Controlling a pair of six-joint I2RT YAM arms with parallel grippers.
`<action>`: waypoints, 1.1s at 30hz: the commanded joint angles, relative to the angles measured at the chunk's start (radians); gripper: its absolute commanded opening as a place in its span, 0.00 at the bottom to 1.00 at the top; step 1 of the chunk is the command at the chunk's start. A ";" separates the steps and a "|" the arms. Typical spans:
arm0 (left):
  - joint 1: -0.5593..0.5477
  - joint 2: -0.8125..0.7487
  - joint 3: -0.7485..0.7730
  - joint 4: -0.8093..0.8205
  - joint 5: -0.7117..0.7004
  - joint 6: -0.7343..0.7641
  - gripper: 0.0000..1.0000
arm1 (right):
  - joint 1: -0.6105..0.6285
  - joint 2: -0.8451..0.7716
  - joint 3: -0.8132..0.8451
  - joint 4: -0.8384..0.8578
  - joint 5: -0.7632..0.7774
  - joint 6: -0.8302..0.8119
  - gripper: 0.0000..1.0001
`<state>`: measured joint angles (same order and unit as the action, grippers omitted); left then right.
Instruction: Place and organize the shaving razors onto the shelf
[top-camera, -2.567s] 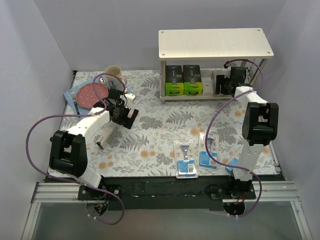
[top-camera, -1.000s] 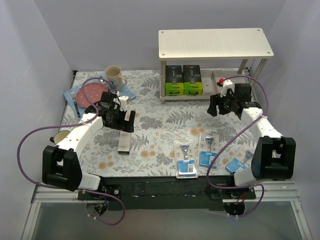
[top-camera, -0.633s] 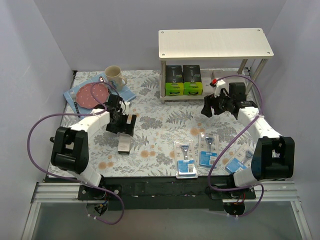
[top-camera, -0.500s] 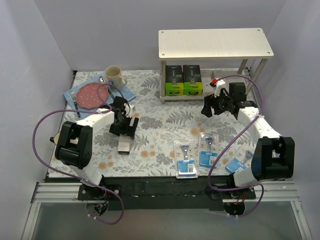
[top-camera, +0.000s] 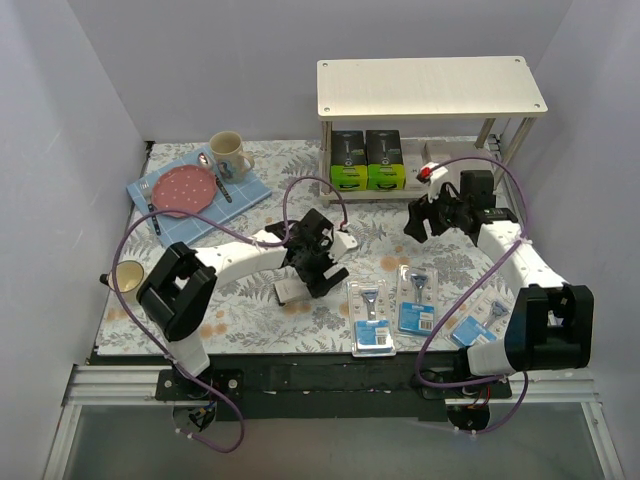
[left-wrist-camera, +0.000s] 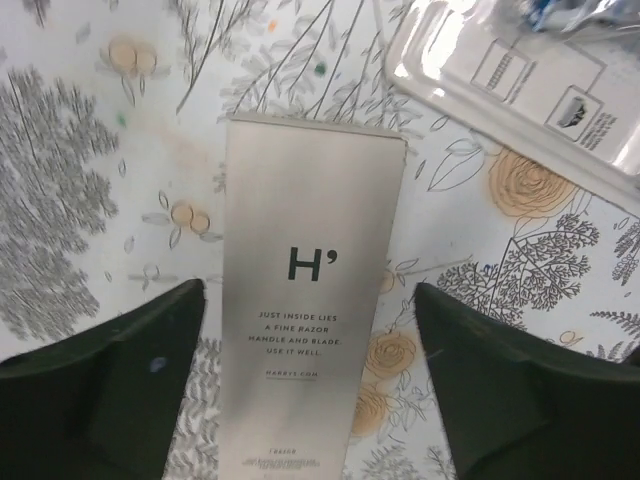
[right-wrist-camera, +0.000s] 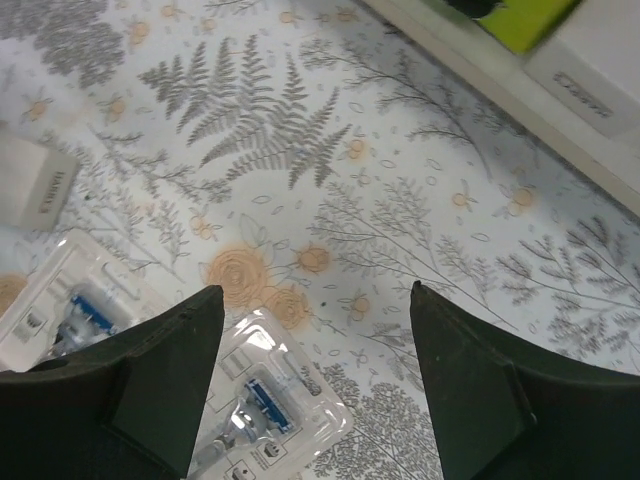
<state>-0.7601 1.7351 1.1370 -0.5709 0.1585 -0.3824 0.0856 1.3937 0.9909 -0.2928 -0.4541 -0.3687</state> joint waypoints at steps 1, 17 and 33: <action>-0.008 -0.107 0.047 0.125 -0.034 0.099 0.94 | 0.011 0.007 -0.008 -0.066 -0.237 -0.160 0.83; 0.373 -0.503 -0.108 0.032 -0.042 -0.124 0.98 | 0.563 0.329 0.261 -0.256 -0.221 -0.607 0.93; 0.567 -0.626 -0.164 0.013 0.025 -0.157 0.98 | 0.691 0.511 0.305 -0.191 -0.115 -0.575 0.86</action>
<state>-0.2173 1.1450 0.9882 -0.5453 0.1429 -0.5205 0.7601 1.8904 1.2812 -0.5411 -0.6018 -0.9936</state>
